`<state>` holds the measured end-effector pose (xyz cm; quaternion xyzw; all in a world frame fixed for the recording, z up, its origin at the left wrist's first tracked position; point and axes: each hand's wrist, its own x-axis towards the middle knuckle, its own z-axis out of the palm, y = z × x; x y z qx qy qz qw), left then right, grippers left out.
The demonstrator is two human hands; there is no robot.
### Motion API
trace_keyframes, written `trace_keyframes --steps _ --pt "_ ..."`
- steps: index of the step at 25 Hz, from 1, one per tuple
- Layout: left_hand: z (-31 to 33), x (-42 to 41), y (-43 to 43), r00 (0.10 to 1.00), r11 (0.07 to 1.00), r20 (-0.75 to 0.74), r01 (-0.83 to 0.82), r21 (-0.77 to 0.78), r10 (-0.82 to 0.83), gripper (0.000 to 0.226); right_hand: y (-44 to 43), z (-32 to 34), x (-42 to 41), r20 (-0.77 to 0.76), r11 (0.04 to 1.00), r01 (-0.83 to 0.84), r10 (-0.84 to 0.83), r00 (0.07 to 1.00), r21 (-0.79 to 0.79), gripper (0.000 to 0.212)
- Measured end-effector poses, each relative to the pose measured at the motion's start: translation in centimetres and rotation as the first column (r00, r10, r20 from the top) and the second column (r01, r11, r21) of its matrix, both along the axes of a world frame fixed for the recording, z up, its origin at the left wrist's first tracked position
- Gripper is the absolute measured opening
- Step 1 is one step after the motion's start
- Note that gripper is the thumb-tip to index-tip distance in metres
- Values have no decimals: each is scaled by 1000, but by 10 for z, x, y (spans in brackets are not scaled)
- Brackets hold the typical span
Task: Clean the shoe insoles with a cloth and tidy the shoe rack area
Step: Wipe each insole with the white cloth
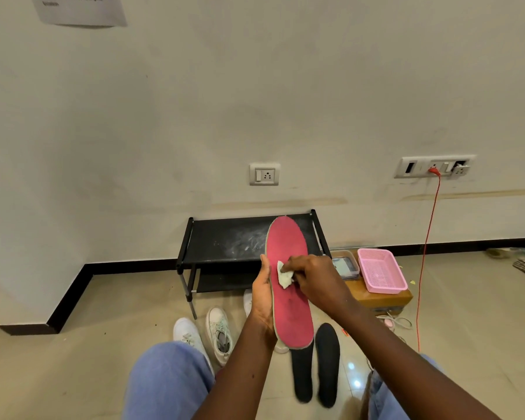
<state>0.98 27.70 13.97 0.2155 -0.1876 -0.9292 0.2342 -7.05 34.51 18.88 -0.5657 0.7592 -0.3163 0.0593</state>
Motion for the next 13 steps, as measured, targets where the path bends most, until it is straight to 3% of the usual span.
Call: trace_keyframes --steps 6,13 --pt "-8 -7 -1 994 999 96 52 -2 -51 61 15 -13 9 -12 991 -16 18 1000 130 24" --pt "-7 -11 5 985 991 120 132 -38 -127 55 -14 -7 -20 -63 995 98 -96 993 36 24"
